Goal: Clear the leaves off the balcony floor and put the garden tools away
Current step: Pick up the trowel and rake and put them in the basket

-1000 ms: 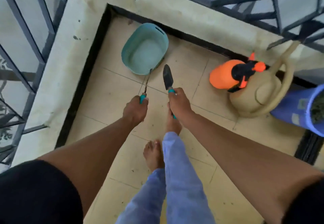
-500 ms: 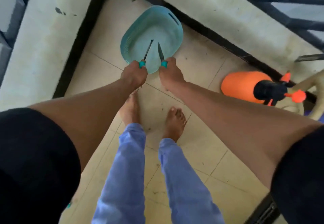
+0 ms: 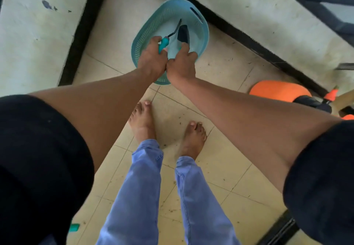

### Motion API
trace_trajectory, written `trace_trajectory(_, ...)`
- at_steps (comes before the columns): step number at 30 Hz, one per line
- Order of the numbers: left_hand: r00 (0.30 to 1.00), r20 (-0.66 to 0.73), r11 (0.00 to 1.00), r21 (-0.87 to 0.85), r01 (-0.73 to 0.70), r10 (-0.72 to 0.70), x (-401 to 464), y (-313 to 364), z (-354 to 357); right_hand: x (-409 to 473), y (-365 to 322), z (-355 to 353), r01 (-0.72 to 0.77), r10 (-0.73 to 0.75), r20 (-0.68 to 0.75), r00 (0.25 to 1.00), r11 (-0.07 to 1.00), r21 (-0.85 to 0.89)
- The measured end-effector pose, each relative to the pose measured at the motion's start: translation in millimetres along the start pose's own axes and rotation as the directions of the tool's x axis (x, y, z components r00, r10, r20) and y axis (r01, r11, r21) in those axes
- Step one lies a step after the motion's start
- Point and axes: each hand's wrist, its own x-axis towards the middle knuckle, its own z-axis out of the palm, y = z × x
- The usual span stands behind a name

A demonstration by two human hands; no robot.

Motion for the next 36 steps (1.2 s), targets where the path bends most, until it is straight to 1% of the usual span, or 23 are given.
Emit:
trace_trajectory(2, 1.000, 0.023, 1.000, 0.017, 0.008, -0.008, 8.6, -0.7, -3.2, 3.3, -6.9, 3.3, -0.034, 0.034, 0.040, 0.999, 0.999, 0.010)
trace_trajectory(6, 0.994, 0.073, 0.995, 0.053, 0.083, -0.087, 11.5, -9.1, -12.0, 5.6, -12.0, 1.7, -0.044, 0.042, 0.164, 0.986, 0.999, 0.010)
trace_trajectory(8, 0.993, 0.062, 0.995, 0.029, 0.096, -0.098, 7.7, -11.4, -17.4, 5.4, -13.1, -0.2, -0.026, 0.026, 0.167, 0.986, 1.000, 0.002)
trace_trajectory(11, 0.996, 0.028, 0.994, -0.065, 0.088, -0.086, -7.0, -9.6, -26.1, -0.8, -14.5, -8.2, -0.003, 0.005, 0.143, 0.990, 1.000, -0.008)
trace_trajectory(13, 0.997, 0.004, 0.990, -0.117, 0.073, -0.073, -22.7, -6.8, -33.3, -10.5, -17.1, -17.0, 0.017, -0.012, 0.153, 0.988, 0.999, -0.029)
trace_trajectory(15, 0.998, -0.006, 0.989, -0.135, 0.056, -0.057, -41.0, -6.1, -40.7, -25.9, -22.7, -24.9, 0.037, -0.027, 0.174, 0.984, 0.998, -0.053)
trace_trajectory(19, 0.994, -0.046, 0.988, -0.127, 0.091, -0.097, -90.7, -15.1, -57.3, -60.4, -40.1, -32.9, 0.141, -0.109, 0.200, 0.974, 0.978, -0.153)
trace_trajectory(21, 0.991, -0.043, 0.987, -0.105, 0.125, -0.130, -114.5, -26.0, -61.9, -79.8, -47.4, -35.8, 0.193, -0.139, 0.253, 0.957, 0.960, -0.203)
trace_trajectory(24, 0.970, 0.004, 0.963, -0.126, 0.240, -0.242, -147.5, -40.4, -67.3, -108.9, -50.7, -35.7, 0.299, -0.187, 0.358, 0.915, 0.910, -0.287)
trace_trajectory(26, 0.949, 0.022, 0.931, -0.190, 0.312, -0.313, -169.4, -51.1, -67.4, -128.8, -50.8, -34.3, 0.387, -0.232, 0.424, 0.875, 0.862, -0.328)
trace_trajectory(29, 0.927, 0.020, 0.882, -0.303, 0.361, -0.373, -205.0, -74.2, -59.5, -160.1, -50.6, -32.6, 0.502, -0.300, 0.493, 0.817, 0.791, -0.350)
trace_trajectory(31, 0.903, -0.004, 0.824, -0.410, 0.391, -0.430, -223.6, -99.8, -46.7, -180.4, -46.7, -28.8, 0.571, -0.333, 0.540, 0.773, 0.735, -0.365)
trace_trajectory(34, 0.879, 0.073, 0.651, -0.643, 0.403, -0.472, -268.4, -115.9, -37.0, -210.0, -36.0, -19.2, 0.654, -0.357, 0.610, 0.708, 0.656, -0.376)
trace_trajectory(36, 0.874, 0.054, 0.560, -0.749, 0.355, -0.483, -300.2, -122.6, -35.6, -229.5, -26.9, -10.6, 0.691, -0.361, 0.640, 0.679, 0.610, -0.389)
